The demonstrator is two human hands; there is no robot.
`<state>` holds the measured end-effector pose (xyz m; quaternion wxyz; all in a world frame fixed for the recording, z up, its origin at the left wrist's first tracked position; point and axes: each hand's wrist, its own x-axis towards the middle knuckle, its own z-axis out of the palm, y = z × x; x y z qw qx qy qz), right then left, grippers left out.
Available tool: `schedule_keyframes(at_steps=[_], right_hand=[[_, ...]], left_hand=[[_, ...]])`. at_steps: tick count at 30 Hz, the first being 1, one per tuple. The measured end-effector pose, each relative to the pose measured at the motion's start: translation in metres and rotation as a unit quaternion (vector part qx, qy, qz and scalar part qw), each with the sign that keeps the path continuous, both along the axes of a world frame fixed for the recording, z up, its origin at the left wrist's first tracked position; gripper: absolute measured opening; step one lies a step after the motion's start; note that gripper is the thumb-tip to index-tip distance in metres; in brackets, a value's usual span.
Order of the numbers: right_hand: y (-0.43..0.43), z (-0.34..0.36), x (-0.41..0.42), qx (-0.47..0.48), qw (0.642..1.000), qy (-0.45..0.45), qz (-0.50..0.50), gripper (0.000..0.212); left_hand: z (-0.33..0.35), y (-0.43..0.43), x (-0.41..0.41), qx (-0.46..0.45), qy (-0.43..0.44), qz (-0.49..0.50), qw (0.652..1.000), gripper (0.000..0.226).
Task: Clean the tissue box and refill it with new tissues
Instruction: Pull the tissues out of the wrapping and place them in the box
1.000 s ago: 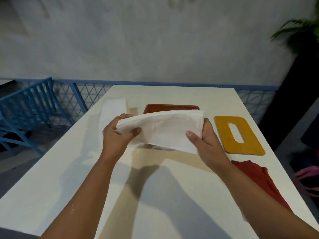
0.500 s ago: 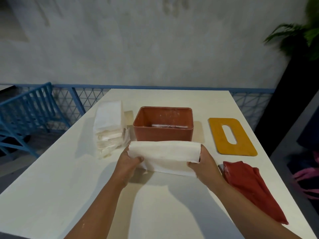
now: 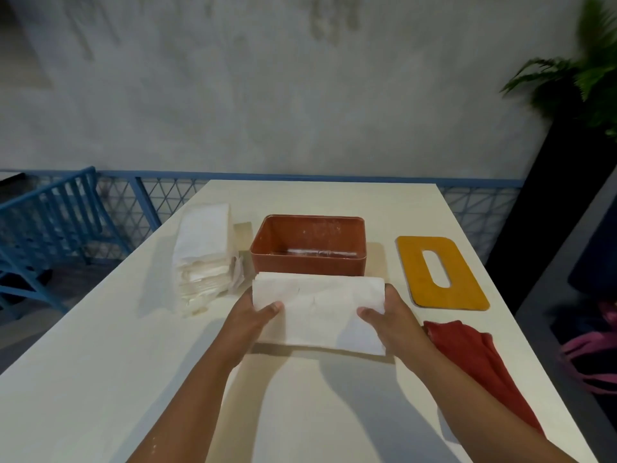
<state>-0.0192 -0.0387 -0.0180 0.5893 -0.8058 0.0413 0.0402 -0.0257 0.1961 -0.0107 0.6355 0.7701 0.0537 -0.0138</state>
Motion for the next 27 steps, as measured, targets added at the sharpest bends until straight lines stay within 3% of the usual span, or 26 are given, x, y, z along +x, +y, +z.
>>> schedule_keyframes(at_steps=[6,11,14,19,23,27], right_hand=[[-0.007,0.006,0.005,-0.012,0.996,0.065,-0.056,0.031],[-0.011,0.01,-0.001,-0.068,0.989,0.128,-0.009,0.022],[-0.005,0.01,-0.006,-0.08,0.995,0.063,0.002,0.014],[-0.001,0.02,-0.013,0.016,0.995,-0.097,0.002,0.025],[0.0,0.006,-0.015,0.016,0.997,-0.078,0.02,0.049],[0.0,-0.001,-0.013,-0.016,0.994,-0.105,-0.009,0.036]], left_hand=[[0.0,0.001,0.005,0.005,0.086,-0.012,0.996,0.055],[0.0,-0.006,0.0,0.032,0.14,-0.009,0.99,0.021],[-0.004,-0.011,-0.001,0.033,0.081,0.006,0.996,0.033],[0.01,-0.014,0.0,-0.052,-0.031,0.068,0.996,0.042],[0.008,-0.006,0.002,-0.044,0.005,0.021,0.999,0.054],[0.001,-0.006,0.003,-0.018,0.019,0.011,1.0,0.049]])
